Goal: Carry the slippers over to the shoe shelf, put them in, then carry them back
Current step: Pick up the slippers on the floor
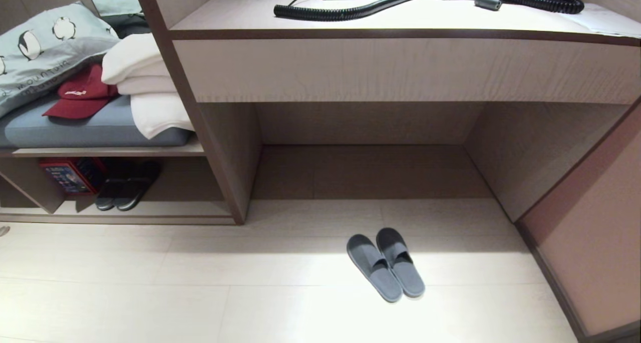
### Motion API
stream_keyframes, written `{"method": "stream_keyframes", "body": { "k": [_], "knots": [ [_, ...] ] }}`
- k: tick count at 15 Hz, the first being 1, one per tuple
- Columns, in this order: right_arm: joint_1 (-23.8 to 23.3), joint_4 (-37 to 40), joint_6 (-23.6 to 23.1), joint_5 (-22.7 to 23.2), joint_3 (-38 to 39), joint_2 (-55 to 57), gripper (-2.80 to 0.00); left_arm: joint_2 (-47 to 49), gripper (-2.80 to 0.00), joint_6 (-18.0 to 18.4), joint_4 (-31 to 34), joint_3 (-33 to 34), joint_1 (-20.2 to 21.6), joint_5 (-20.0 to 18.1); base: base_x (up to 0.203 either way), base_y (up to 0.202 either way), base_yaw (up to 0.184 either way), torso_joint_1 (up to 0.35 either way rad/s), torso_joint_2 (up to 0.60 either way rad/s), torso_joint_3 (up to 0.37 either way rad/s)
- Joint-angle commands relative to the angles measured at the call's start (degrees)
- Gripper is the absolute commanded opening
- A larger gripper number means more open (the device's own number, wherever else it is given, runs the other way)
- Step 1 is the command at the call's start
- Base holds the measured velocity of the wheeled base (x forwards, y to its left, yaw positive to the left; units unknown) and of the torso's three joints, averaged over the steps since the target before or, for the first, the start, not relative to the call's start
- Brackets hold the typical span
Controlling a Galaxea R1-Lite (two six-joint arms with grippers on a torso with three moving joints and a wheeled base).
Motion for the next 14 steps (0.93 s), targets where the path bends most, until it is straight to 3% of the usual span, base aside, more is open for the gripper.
{"method": "stream_keyframes", "body": {
  "k": [1,14],
  "knots": [
    [0.0,0.02,-0.12,0.02,0.0,-0.1,-2.8,0.05,-2.8,-0.05,0.0,0.09,0.0,0.03,0.0,0.0,0.0,0.002,0.01,-0.193],
    [0.0,0.02,-0.29,0.02,0.0,-0.1,-2.8,0.05,-2.8,-0.14,-0.09,0.09,0.0,0.03,0.0,0.0,0.0,0.003,0.0,-0.196]
  ]
}}
